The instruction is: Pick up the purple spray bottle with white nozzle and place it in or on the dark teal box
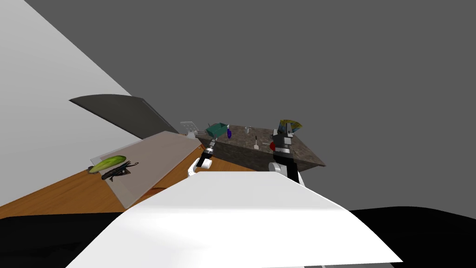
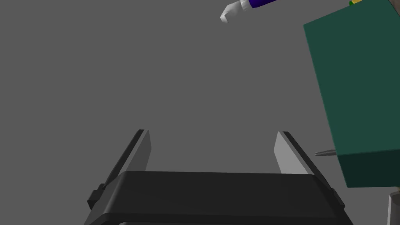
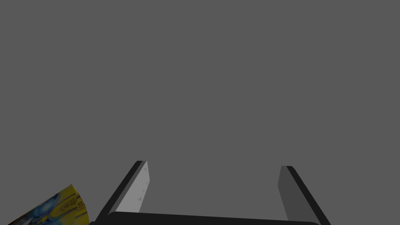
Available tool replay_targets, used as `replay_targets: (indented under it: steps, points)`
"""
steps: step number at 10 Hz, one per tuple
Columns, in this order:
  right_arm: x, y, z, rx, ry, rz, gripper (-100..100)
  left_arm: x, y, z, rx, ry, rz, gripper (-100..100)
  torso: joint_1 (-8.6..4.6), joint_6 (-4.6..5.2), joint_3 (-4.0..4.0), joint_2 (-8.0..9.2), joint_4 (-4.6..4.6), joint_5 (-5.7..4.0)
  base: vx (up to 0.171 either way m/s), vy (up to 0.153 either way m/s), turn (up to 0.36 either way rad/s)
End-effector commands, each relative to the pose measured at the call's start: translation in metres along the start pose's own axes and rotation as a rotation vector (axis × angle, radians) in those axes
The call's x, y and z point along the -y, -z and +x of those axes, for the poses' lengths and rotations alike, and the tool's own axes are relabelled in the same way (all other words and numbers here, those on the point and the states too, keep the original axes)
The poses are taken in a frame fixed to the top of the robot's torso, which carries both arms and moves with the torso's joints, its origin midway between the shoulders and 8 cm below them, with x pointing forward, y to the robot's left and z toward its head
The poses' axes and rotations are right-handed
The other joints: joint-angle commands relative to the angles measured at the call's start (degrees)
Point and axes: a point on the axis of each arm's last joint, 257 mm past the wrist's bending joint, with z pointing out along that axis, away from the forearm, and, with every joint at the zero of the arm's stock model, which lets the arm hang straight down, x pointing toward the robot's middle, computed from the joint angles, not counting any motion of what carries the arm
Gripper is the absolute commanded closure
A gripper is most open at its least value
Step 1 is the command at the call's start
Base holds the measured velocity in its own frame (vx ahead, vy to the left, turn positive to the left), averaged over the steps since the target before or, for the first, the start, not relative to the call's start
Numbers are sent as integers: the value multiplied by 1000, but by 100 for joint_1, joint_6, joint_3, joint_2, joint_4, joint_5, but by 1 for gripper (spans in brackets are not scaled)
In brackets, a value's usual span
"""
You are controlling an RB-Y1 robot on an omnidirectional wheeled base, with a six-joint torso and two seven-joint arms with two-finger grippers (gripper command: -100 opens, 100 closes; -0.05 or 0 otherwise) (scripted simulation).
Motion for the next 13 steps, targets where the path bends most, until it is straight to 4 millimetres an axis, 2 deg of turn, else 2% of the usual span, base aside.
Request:
replay_targets:
  steps: [1, 6, 7, 10, 12, 13]
  points:
    - [0, 0, 0, 0, 0, 0, 0, -13, -6, 8, -35, -47, -22, -100, 0, 0, 0, 0, 0, 0, -5, -16, -13]
    - [0, 0, 0, 0, 0, 0, 0, -39, -17, 19, -100, -138, -61, -100, -5, 1, -1, -3, 0, -1, -3, -21, -18]
    - [0, 0, 0, 0, 0, 0, 0, -43, -26, 24, -129, -187, -62, -100, -5, 0, -1, -2, 0, -1, -5, -34, -33]
    - [0, 0, 0, 0, 0, 0, 0, -61, -30, 28, -164, -241, -91, -100, -9, 1, -3, -5, -1, -2, 3, -32, -22]
    - [0, 0, 0, 0, 0, 0, 0, -74, -45, 34, -224, -351, -102, -100, -10, 1, -2, -4, -1, -2, 2, -53, -51]
    - [0, 0, 0, 0, 0, 0, 0, -82, -43, 33, -227, -353, -118, -100, -19, 2, -3, -6, -1, -4, 7, -47, -24]
